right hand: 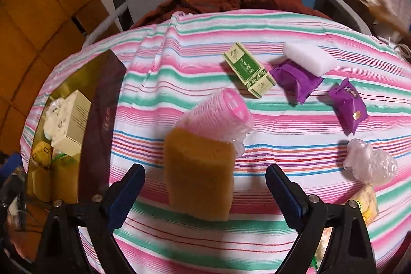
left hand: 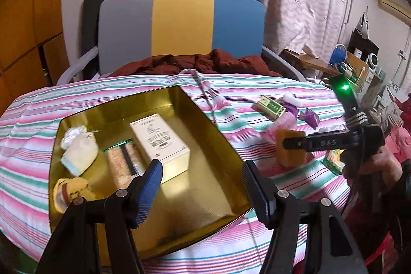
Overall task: Organize objects
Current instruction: 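Grasp the tan sponge with the right tool while the left tool grasps the pink hair roller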
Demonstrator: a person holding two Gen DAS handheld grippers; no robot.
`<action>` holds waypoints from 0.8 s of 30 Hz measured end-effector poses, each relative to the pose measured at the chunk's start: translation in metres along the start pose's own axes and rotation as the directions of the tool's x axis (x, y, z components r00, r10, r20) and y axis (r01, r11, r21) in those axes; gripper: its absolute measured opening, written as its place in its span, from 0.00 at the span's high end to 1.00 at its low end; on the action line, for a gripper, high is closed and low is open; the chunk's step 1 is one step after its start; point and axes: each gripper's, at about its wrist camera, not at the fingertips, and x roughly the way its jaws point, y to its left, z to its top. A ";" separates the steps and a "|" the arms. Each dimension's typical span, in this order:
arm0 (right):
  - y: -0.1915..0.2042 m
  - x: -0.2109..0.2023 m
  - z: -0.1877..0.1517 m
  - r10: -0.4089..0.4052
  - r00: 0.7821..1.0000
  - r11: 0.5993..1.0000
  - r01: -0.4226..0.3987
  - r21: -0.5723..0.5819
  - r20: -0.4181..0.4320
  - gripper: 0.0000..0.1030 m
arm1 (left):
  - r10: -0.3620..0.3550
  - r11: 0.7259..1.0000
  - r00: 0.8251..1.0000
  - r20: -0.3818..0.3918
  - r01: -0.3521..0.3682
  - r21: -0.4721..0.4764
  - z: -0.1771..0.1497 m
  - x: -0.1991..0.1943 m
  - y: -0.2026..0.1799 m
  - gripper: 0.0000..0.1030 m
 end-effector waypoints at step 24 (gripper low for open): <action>0.009 -0.029 -0.023 0.008 0.985 0.968 -0.051 -0.247 -0.172 0.50 | -0.163 0.986 0.977 -0.135 0.166 0.015 0.027 0.046 -0.028 0.37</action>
